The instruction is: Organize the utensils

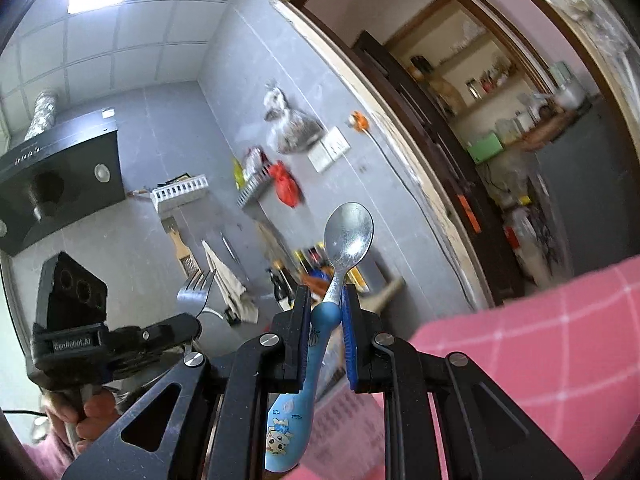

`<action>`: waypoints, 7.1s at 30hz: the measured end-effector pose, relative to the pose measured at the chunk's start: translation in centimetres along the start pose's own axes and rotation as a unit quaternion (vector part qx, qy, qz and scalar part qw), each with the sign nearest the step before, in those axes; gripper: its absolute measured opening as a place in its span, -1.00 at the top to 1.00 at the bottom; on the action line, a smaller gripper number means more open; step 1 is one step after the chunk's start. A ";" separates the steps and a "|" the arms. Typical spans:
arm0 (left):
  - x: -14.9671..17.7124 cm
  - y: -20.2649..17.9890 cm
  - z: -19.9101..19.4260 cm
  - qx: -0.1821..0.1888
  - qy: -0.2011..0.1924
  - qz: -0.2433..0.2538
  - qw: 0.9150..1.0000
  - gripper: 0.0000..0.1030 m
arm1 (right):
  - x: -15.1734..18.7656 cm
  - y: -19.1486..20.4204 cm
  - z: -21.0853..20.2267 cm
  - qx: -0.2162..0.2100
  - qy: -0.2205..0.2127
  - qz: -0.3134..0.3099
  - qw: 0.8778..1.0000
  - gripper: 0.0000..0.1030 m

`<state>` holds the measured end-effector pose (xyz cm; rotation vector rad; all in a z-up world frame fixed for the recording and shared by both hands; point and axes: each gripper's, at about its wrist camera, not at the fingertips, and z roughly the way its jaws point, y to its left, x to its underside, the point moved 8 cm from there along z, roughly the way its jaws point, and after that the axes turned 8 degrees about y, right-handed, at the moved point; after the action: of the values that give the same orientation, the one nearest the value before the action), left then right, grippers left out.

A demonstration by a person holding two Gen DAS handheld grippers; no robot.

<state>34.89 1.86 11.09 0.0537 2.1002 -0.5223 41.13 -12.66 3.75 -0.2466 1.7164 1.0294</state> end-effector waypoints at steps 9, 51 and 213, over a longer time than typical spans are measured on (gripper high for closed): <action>-3.2 3.9 -1.5 -0.051 -0.059 -0.003 0.997 0.95 | 0.0 3.6 5.0 0.007 -0.035 -0.059 0.998 0.73; -0.5 6.4 3.5 -0.173 -0.133 0.141 0.966 0.94 | 4.0 2.0 8.9 0.041 -0.021 -0.158 0.986 0.73; 21.8 -1.0 -11.8 -0.152 -0.075 0.040 0.985 -1.00 | 12.8 8.9 -27.9 0.357 0.010 -0.124 0.926 -0.96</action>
<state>13.11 1.92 -0.77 -0.0744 1.9987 -0.1492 11.52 -23.65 -1.05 0.0023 1.9031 0.1753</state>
